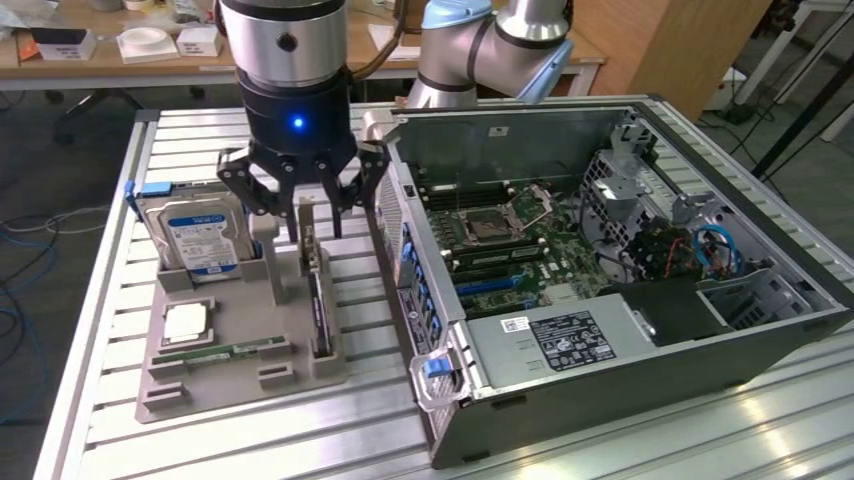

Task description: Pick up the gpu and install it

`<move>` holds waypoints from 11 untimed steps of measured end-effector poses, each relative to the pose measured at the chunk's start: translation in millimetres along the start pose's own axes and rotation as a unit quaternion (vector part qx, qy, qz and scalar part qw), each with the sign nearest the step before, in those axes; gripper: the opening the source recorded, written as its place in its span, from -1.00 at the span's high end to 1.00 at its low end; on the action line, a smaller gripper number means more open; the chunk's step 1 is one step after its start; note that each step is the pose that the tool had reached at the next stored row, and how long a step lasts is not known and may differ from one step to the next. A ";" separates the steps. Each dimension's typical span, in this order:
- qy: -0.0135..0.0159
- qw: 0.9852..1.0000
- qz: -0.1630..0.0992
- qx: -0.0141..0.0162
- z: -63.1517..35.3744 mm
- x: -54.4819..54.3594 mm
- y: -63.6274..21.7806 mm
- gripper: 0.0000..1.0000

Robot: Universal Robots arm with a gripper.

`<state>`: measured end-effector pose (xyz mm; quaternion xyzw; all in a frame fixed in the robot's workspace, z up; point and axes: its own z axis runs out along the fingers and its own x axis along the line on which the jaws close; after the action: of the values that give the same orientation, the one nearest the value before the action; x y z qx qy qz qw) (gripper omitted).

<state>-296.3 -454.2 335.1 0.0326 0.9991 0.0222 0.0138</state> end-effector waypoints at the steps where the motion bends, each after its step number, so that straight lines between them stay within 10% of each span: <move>1: 0.000 1.000 0.000 0.000 0.8 0.0 -0.2 0.06; 11: -0.001 1.000 0.000 0.000 11.1 0.2 -1.7 0.06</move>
<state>-296.3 -455.4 323.9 0.0324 0.9991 0.0217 0.0144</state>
